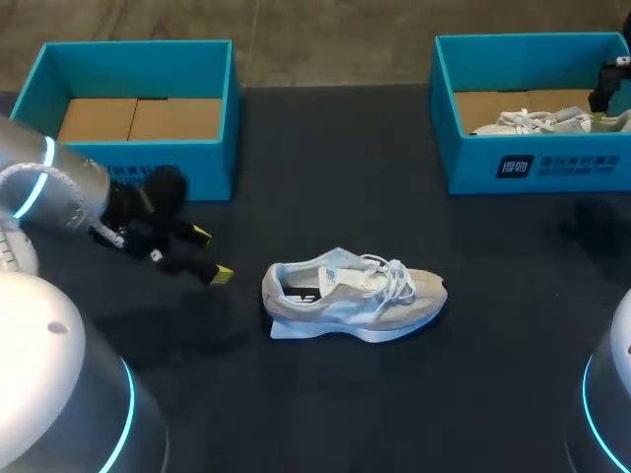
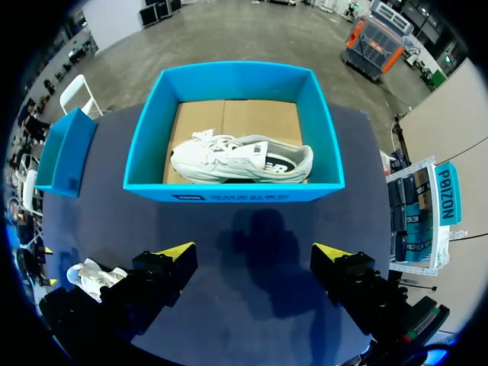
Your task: Take the shoe out of the shoebox, open the shoe tongue, remove and reinsert the insole, then place the shoe into the shoebox
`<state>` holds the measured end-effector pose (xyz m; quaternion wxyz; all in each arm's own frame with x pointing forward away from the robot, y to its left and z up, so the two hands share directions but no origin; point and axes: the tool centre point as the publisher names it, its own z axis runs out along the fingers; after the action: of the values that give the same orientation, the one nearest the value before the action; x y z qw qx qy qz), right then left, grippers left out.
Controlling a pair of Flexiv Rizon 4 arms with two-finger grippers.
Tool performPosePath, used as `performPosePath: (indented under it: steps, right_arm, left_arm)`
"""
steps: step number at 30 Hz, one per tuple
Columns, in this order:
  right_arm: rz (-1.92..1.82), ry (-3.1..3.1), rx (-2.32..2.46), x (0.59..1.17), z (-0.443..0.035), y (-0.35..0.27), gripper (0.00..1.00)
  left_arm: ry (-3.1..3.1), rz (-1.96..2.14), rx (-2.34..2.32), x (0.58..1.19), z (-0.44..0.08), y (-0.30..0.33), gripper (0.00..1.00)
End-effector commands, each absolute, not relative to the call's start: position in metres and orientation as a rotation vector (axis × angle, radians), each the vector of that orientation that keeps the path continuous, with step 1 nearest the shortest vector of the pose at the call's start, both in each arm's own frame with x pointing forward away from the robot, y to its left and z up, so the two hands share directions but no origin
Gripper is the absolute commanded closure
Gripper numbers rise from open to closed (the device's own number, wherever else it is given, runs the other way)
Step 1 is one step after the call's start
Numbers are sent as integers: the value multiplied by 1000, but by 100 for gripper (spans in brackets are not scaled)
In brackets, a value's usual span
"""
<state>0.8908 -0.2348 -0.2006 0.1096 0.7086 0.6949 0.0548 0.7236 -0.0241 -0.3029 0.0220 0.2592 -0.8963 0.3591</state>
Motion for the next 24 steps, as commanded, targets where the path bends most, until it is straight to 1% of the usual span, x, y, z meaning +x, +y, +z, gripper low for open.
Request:
performPosePath:
  steps: [1,19,24]
  right_arm:
    - [162,2041,2082,890,-201,-235,0]
    - [162,2041,2082,890,-201,-235,0]
    - [162,2041,2082,890,-201,-235,0]
  left_arm:
    - [-2766,1192,813,718,-304,-23,0]
    - [-2766,1192,813,718,-304,-23,0]
    - [-2806,1251,522,727,-309,-9,0]
